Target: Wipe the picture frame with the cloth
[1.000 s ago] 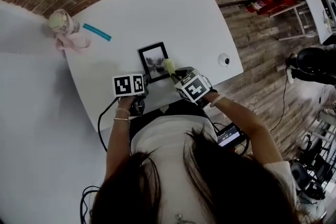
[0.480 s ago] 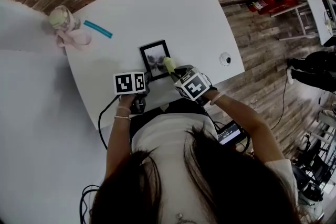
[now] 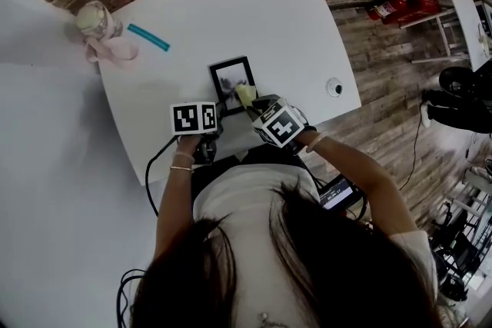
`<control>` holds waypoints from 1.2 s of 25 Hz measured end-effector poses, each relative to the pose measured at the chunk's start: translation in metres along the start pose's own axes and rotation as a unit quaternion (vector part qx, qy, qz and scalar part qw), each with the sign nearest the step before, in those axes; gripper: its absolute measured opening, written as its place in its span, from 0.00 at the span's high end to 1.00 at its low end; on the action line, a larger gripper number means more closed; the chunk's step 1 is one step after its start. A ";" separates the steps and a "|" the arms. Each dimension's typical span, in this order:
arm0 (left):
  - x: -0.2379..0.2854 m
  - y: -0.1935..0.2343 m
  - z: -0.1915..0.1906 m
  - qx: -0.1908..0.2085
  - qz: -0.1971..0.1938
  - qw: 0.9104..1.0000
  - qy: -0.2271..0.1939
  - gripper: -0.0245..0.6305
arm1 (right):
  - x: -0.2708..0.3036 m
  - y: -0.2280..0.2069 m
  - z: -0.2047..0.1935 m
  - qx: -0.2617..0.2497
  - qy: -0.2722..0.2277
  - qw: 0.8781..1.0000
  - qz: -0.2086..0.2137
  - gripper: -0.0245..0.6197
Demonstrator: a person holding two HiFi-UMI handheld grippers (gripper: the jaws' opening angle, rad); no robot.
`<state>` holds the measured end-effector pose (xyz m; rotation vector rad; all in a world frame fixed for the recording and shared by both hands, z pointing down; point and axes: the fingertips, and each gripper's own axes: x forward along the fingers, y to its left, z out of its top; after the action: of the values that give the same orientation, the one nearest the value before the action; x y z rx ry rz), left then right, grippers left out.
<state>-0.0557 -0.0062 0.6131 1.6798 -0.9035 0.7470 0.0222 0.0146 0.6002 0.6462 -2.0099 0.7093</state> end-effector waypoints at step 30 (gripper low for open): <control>0.000 -0.001 -0.001 -0.002 -0.013 1.000 0.000 0.77 | 0.015 0.025 0.013 -0.028 0.007 0.999 0.023 0.89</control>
<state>-0.0548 -0.0055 0.6129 1.6857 -0.8814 0.7273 -0.0093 0.0208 0.6011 0.5625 -2.0306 0.6793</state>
